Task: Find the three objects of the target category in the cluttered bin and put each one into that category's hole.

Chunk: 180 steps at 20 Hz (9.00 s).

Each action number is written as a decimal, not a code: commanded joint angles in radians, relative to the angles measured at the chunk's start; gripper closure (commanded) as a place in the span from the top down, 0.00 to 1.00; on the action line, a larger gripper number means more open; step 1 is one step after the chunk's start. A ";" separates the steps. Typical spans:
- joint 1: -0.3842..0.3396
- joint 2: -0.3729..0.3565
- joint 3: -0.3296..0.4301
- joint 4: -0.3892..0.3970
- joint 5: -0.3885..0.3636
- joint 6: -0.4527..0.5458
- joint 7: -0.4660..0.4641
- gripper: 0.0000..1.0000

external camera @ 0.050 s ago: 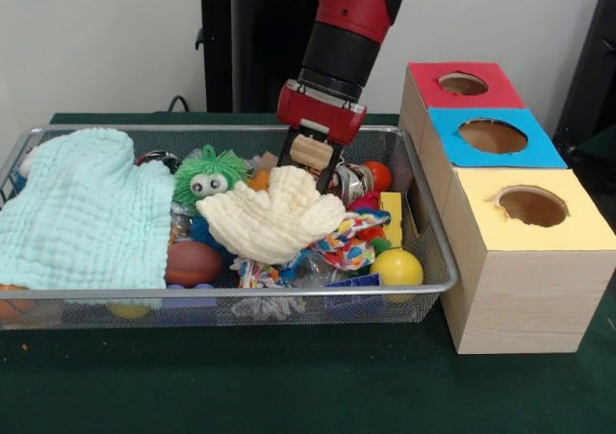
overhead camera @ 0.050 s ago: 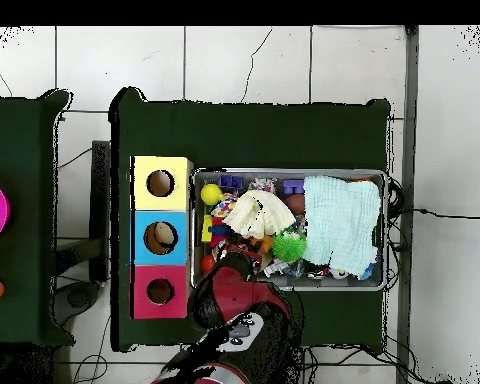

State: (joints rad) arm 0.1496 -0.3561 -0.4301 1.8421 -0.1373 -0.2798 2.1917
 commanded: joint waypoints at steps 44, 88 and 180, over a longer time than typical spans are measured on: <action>-0.210 -0.114 0.338 0.063 0.068 0.366 0.130 1.00; -0.183 -0.041 0.321 0.022 0.084 0.205 0.159 0.00; 0.455 -0.310 -0.095 0.119 0.453 0.642 0.323 0.00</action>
State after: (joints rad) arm 0.5884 -0.7239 -0.5322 1.9457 0.2432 0.3393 2.1917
